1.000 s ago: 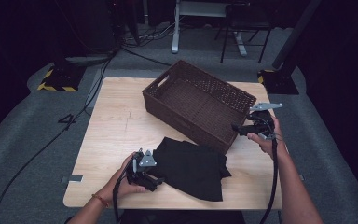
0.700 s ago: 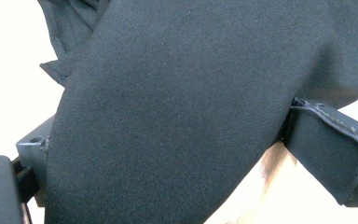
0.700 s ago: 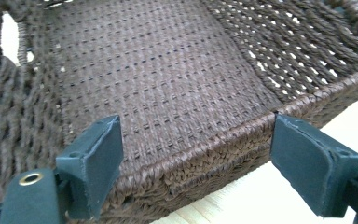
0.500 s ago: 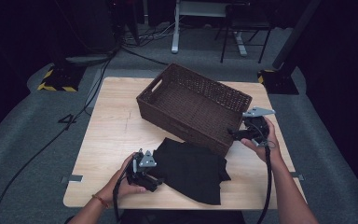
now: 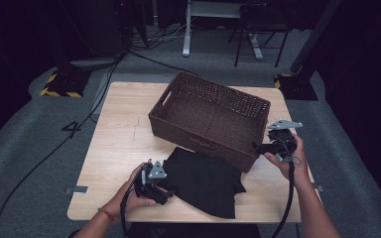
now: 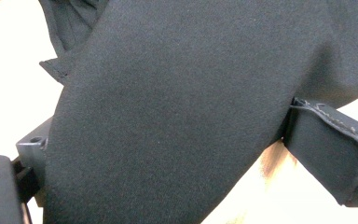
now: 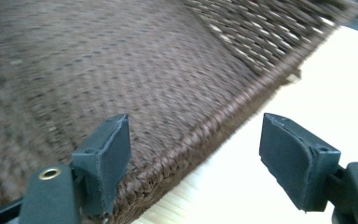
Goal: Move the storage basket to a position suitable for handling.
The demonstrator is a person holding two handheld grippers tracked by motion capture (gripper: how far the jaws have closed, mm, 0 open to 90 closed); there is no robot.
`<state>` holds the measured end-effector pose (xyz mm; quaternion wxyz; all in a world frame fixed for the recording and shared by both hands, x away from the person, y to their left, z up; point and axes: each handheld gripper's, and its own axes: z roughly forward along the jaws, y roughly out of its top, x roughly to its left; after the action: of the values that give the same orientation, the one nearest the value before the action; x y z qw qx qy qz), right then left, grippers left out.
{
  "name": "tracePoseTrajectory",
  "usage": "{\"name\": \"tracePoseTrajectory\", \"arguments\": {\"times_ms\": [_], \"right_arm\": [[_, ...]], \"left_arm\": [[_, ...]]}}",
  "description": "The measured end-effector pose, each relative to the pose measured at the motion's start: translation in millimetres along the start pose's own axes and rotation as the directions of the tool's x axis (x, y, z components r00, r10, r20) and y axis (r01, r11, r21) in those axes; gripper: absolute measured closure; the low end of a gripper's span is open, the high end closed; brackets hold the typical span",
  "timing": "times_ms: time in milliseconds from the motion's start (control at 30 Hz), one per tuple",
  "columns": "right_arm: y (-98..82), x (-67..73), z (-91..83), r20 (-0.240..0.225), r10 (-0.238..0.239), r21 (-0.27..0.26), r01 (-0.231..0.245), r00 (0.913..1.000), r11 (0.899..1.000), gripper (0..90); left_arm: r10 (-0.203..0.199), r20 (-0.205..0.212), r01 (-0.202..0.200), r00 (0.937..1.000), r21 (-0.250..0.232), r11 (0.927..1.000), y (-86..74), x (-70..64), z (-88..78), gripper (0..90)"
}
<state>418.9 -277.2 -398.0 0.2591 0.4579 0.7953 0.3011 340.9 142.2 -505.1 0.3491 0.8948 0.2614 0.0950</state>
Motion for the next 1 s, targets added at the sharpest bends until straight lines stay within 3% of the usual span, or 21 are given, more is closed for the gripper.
{"name": "tracePoseTrajectory", "arguments": {"times_ms": [33, 100, 167, 233, 367, 433, 467, 500, 533, 567, 633, 700, 733, 800, 900, 933, 1000], "right_arm": [[0.0, 0.0, 0.0, 0.000, 0.000, 0.000, 0.000, 1.0000, 1.000, 26.6], [-4.7, -17.0, -0.3, 0.070, 0.018, 0.002, -0.018, 0.9974, 1.000, 26.4], [-7.1, -26.1, -0.3, 0.092, 0.037, -0.004, -0.037, 0.9951, 0.999, 26.4], [-7.9, -27.7, -0.4, 0.090, 0.040, -0.009, -0.039, 0.9951, 0.999, 26.4], [-13.0, -24.4, -11.7, 0.048, 0.015, -0.073, -0.012, 0.9987, 0.997, 26.4], [-15.9, -20.3, -25.2, 0.037, 0.006, -0.132, -0.001, 0.9993, 0.991, 25.3], [-19.8, -16.5, -41.3, 0.013, 0.000, -0.189, 0.002, 0.9999, 0.982, 23.5], [-19.8, -16.5, -41.3, 0.013, 0.000, -0.189, 0.002, 0.9999, 0.982, 23.5], [-26.5, -12.0, -56.1, -0.010, 0.013, -0.238, -0.015, 0.9999, 0.971, 22.6], [-26.5, -12.0, -56.1, -0.010, 0.013, -0.238, -0.015, 0.9999, 0.971, 22.6], [-46.2, 0.7, -79.5, -0.058, 0.015, -0.300, -0.032, 0.9982, 0.953, 20.9], [-51.3, 4.6, -83.3, -0.071, 0.011, -0.305, -0.032, 0.9974, 0.952, 20.4], [-67.9, 19.0, -88.5, -0.103, -0.012, -0.323, -0.022, 0.9946, 0.946, 19.9], [-81.1, 34.4, -85.1, -0.112, -0.069, -0.297, 0.033, 0.9913, 0.954, 18.6], [-91.6, 45.8, -81.0, -0.125, -0.087, -0.276, 0.049, 0.9884, 0.960, 18.3], [-102.8, 57.4, -74.0, -0.192, -0.094, -0.262, 0.041, 0.9768, 0.964, 16.6], [-109.3, 66.6, -65.9, -0.225, -0.096, -0.247, 0.038, 0.9697, 0.968, 15.8]], "left_arm": [[0.000, 0.000, 0.000, 1.0000, 0.000, 1.0000, 0.0, 0.0, 0.0, 5.4], [0.000, 0.000, 0.000, 1.0000, 0.001, 1.0000, 0.2, -0.1, 0.1, 5.3], [0.000, 0.003, 0.000, 1.0000, 0.001, 1.0000, 0.7, -0.9, 0.6, 5.2], [0.007, 0.005, -0.007, 1.0000, 0.003, 1.0000, 1.8, -3.0, 1.4, 5.2], [0.008, 0.011, -0.008, 0.9999, 0.005, 1.0000, 4.5, -7.0, 4.0, 4.8], [0.011, 0.013, -0.011, 0.9999, 0.003, 0.9999, 5.6, -8.2, 5.2, 4.7], [0.013, 0.012, -0.013, 0.9998, 0.005, 0.9999, 6.0, -9.0, 5.4, 4.7], [0.013, 0.012, -0.013, 0.9998, 0.005, 0.9999, 6.0, -9.0, 5.4, 4.8], [0.011, 0.010, -0.011, 0.9999, 0.004, 0.9999, 6.0, -9.5, 5.4, 4.9], [0.007, 0.006, -0.007, 1.0000, 0.003, 1.0000, 5.8, -10.4, 5.3, 4.9], [0.003, 0.002, -0.003, 1.0000, 0.004, 1.0000, 5.7, -11.4, 5.3, 4.7], [-0.003, 0.001, 0.003, 1.0000, 0.006, 1.0000, 6.4, -11.9, 6.1, 4.3], [-0.012, -0.008, 0.012, 0.9999, 0.010, 0.9999, 7.7, -12.8, 7.4, 2.9], [-0.023, -0.019, 0.023, 0.9996, 0.012, 0.9997, 9.3, -14.5, 9.0, 2.0], [-0.029, -0.024, 0.029, 0.9993, 0.013, 0.9995, 10.1, -15.4, 9.8, 1.5], [-0.030, -0.024, 0.030, 0.9993, 0.013, 0.9995, 10.3, -15.5, 10.0, 1.2], [-0.032, -0.026, 0.032, 0.9992, 0.012, 0.9994, 11.1, -15.6, 11.1, 0.8]]}}
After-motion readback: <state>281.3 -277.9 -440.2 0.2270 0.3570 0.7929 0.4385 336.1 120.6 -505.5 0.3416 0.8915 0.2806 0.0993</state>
